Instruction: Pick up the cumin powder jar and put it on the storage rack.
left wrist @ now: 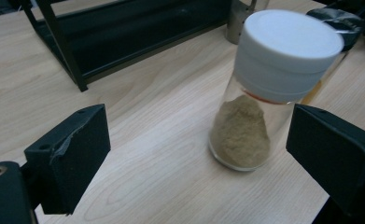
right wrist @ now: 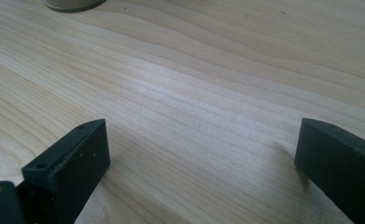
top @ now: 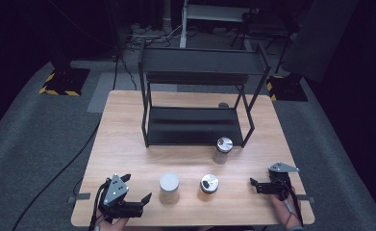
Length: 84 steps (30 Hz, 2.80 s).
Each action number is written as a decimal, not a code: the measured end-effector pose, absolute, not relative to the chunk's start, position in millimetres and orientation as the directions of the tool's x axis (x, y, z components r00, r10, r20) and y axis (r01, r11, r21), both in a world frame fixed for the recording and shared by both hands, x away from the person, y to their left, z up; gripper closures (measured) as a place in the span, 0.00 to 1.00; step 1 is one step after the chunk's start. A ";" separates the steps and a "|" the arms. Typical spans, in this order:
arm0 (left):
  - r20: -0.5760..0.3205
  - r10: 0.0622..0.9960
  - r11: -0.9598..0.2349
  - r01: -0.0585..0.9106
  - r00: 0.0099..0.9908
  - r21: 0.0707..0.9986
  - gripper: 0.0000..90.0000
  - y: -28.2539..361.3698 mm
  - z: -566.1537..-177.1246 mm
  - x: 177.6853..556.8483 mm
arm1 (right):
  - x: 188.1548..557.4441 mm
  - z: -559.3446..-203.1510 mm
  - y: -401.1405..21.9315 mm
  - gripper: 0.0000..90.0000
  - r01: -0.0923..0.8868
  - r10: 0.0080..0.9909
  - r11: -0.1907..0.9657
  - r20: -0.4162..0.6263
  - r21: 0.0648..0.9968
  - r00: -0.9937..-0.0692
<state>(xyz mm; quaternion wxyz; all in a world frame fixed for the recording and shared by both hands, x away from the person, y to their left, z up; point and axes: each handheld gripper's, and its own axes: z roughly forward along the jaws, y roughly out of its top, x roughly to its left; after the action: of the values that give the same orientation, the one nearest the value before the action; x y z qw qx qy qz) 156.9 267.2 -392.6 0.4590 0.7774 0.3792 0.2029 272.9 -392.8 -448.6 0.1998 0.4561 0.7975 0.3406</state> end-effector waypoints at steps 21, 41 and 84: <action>-0.015 0.739 -0.296 0.344 0.674 0.891 0.08 240.3 -392.8 158.7 | 272.9 -448.6 -394.2 0.03 0.588 0.859 0.357 -0.008 0.725 -0.512; -0.043 0.681 -0.294 0.326 0.731 0.899 0.09 224.8 -403.8 187.3 | 273.1 -448.6 -393.9 0.03 0.588 0.859 0.358 -0.009 0.725 -0.512; -0.007 0.637 -0.354 0.300 0.771 0.886 0.37 207.7 -387.6 214.6 | 273.9 -448.5 -394.1 0.03 0.588 0.858 0.358 -0.008 0.725 -0.513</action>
<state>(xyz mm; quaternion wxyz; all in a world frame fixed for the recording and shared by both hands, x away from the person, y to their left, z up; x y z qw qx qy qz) 214.6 207.7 -387.6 0.4881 0.8045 0.2912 0.1725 273.9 -394.1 -448.5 0.1978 0.4519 0.8001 0.3414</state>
